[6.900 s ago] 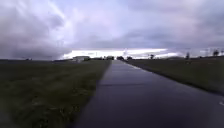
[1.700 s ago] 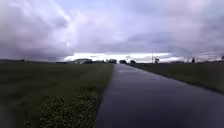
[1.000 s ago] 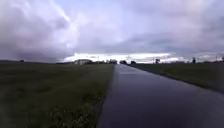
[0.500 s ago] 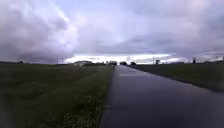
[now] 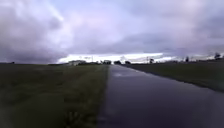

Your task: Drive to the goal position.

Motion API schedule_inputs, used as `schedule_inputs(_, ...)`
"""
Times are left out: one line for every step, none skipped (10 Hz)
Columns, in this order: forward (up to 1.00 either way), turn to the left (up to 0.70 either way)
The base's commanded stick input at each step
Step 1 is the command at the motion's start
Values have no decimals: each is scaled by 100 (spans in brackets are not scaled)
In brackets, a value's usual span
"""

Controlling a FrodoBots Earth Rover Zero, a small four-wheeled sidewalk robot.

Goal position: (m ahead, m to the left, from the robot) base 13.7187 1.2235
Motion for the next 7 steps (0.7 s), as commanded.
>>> schedule_inputs(70, -27)
schedule_inputs(70, -27)
schedule_inputs(70, -27)
schedule_inputs(70, -27)
schedule_inputs(70, -27)
schedule_inputs(70, -12)
schedule_inputs(70, 0)
